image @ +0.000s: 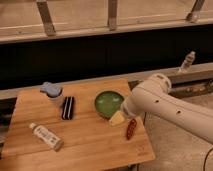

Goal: Stand the bottle upright

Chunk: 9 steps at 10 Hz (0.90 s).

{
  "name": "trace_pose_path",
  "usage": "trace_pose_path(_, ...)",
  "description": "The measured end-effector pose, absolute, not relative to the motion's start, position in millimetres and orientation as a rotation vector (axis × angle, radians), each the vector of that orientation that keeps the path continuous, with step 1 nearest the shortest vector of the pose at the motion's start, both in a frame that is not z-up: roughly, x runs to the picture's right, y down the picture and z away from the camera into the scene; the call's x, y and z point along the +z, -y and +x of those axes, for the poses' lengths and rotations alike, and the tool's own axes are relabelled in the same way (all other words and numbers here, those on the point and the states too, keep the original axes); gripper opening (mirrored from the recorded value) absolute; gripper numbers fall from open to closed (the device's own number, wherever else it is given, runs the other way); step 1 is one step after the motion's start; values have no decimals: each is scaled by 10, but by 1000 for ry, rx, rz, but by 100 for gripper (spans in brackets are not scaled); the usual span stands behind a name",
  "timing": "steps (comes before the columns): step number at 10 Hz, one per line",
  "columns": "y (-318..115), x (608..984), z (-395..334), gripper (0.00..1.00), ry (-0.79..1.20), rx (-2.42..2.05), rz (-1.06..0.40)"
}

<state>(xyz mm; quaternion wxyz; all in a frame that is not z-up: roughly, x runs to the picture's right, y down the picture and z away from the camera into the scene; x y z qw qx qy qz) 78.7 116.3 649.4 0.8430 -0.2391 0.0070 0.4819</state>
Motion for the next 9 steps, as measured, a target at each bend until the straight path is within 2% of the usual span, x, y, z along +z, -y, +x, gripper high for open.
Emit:
trace_pose_path(6, -1069, 6472, 670, 80, 49, 1016, -490)
trace_pose_path(9, -900, 6419, 51, 80, 153, 962, -487)
